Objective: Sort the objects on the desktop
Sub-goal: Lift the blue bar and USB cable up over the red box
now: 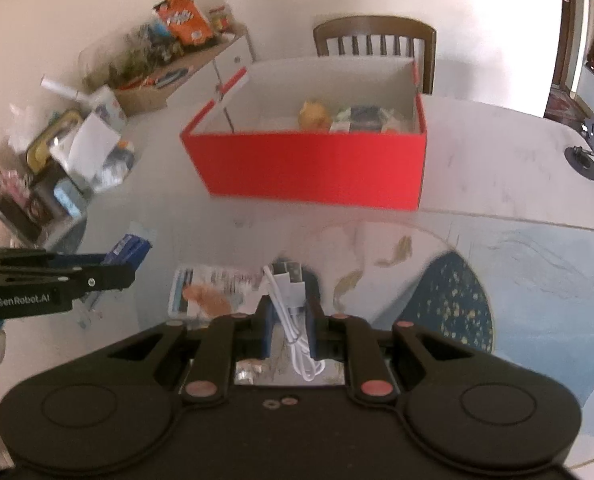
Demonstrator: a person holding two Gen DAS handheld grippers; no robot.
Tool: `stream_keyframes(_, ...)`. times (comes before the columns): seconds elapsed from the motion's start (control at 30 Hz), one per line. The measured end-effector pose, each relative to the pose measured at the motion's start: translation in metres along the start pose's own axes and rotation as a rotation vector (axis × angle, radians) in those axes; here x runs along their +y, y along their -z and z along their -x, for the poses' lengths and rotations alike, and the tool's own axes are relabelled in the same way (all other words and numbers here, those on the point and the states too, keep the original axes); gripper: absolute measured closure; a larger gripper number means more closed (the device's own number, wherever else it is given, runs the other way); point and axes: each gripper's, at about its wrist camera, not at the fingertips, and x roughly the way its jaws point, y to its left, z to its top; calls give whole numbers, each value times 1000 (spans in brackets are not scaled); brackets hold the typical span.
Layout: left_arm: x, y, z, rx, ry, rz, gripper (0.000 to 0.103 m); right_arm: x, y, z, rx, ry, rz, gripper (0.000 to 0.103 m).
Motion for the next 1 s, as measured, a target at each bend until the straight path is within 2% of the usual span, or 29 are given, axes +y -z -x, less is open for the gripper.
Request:
stream_keyframes(0.17, -6, -21, 1, -46, -5, -5, 68, -7, -21, 5, -50, -14, -18, 87)
stream_keyframes(0.53, -11, -62, -6, -88, -10, -12, 68, -11, -62, 3, -86, -58, -33, 87)
stream_keyframes(1.0, -8, -110, -35, -96, -22, 7, 68, -24, -120, -14, -120, -107, -59, 88)
